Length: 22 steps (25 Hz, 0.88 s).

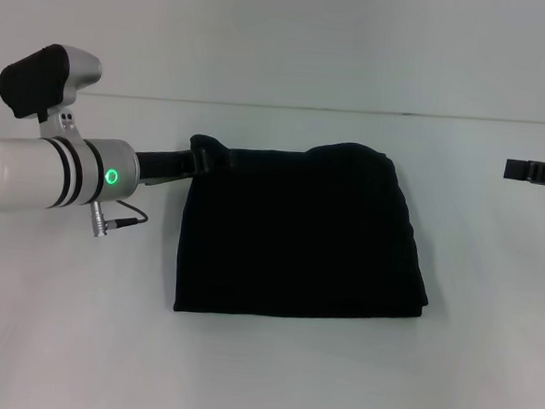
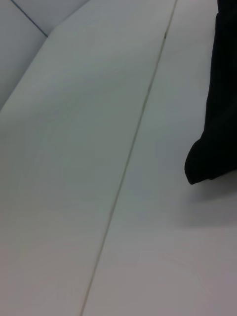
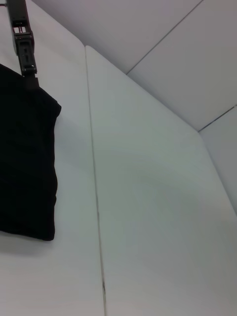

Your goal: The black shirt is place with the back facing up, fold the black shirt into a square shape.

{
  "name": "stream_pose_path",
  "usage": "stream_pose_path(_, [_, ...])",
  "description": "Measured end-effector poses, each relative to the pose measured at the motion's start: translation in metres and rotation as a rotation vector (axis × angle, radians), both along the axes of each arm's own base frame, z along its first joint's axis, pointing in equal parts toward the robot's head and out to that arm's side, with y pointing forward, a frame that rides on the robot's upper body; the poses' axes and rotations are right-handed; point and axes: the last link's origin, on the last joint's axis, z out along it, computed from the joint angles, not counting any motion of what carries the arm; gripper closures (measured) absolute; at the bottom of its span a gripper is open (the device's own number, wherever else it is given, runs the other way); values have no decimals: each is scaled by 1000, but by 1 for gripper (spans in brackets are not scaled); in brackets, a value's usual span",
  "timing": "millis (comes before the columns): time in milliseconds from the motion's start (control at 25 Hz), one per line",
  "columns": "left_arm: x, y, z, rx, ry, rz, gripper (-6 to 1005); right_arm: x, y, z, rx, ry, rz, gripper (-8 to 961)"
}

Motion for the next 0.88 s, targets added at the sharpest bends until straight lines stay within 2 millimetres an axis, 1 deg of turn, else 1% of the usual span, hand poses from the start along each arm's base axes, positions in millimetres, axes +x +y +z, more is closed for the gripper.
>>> stream_pose_path(160, [0, 0, 0, 1, 3, -3, 379, 2, -2, 0, -1, 0, -2, 162])
stream_pose_path(600, [-2, 0, 2, 11, 13, -7, 602, 3, -3, 0, 2, 2, -4, 162])
stream_pose_path(880, [-2, 1, 2, 16, 18, -5, 881, 3, -3, 1, 5, 1, -5, 162])
